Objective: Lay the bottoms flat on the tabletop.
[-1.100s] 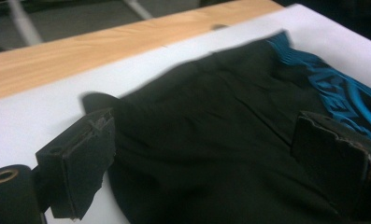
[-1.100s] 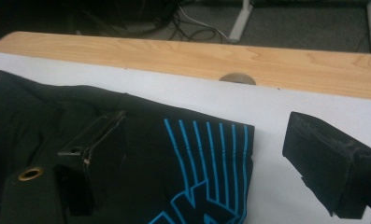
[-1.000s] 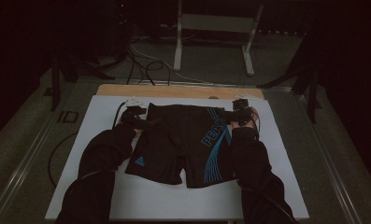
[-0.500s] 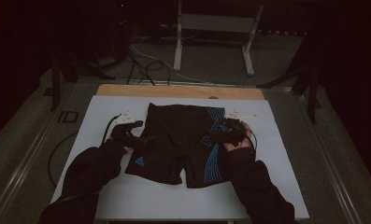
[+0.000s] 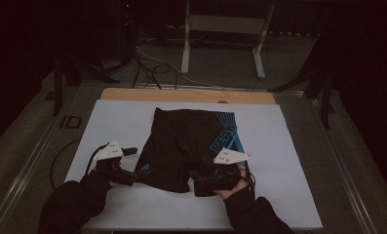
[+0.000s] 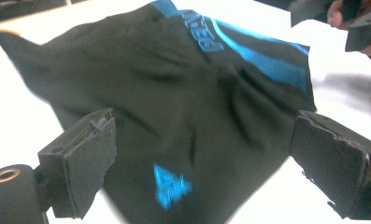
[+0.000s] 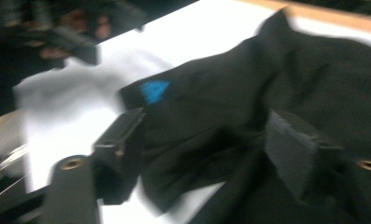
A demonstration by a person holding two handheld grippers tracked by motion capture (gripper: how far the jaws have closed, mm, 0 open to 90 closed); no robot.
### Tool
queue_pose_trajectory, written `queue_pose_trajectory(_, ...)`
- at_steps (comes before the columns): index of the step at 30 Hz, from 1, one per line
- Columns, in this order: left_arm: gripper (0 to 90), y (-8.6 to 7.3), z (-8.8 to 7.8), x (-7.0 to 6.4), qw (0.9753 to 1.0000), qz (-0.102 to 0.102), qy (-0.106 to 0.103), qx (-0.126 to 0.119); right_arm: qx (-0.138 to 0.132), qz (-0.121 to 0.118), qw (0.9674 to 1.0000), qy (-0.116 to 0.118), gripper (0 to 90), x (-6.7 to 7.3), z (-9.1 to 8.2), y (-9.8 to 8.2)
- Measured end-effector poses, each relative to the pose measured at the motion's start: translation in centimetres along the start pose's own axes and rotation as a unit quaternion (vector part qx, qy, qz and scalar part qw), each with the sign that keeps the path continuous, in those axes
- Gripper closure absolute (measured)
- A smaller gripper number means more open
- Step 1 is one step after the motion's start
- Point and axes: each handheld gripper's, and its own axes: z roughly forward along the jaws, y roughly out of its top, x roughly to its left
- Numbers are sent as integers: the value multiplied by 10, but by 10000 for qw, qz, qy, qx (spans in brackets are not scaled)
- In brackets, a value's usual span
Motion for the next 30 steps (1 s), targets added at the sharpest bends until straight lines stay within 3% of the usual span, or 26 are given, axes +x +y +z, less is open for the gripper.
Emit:
queue_pose_trajectory(1, 96, 0, 0, 0, 10000, 0, 0, 0, 0, 0, 10000, 0, 334, 0, 0, 0)
queue_pose_trajectory(3, 129, -16, -4, -2, 9998, -7, -31, 192, 174, -110, 9997, 152, 372, 14, 7, -11)
queue_pose_trajectory(6, 157, -30, -4, -3, 9988, 90, 26, 470, 336, -149, 9991, 191, 405, 21, 17, -22)
queue_pose_trajectory(10, 162, -40, -1, -4, 9960, 264, 184, 831, 575, -299, 9979, 31, 434, 27, 28, -29)
queue_pose_trajectory(16, 214, -43, 4, -4, 9920, 332, 368, 1157, 888, -629, 9937, -247, 463, 32, 39, -37)
queue_pose_trajectory(18, 233, -44, 7, -5, 9907, 393, 400, 1240, 1020, -659, 9917, -414, 521, 33, 44, -40)
queue_pose_trajectory(19, 248, -44, 8, -6, 9898, 446, 415, 1291, 1047, -721, 9908, -460, 607, 33, 45, -41)
queue_pose_trajectory(20, 255, -44, 8, -6, 9898, 446, 415, 1291, 1047, -721, 9908, -460, 607, 33, 45, -41)
queue_pose_trajectory(21, 268, -44, 9, -7, 9892, 470, 460, 1313, 1038, -788, 9903, -477, 795, 33, 44, -39)
queue_pose_trajectory(22, 274, -44, 10, -8, 9892, 500, 440, 1303, 979, -783, 9911, -447, 839, 32, 43, -38)
queue_pose_trajectory(26, 360, -44, 10, -8, 9892, 514, 442, 1303, 712, -767, 9938, -386, 862, 30, 38, -27)
queue_pose_trajectory(30, 418, -43, 12, -8, 9884, 484, 571, 1321, 549, -724, 9949, -440, 866, 28, 34, -19)
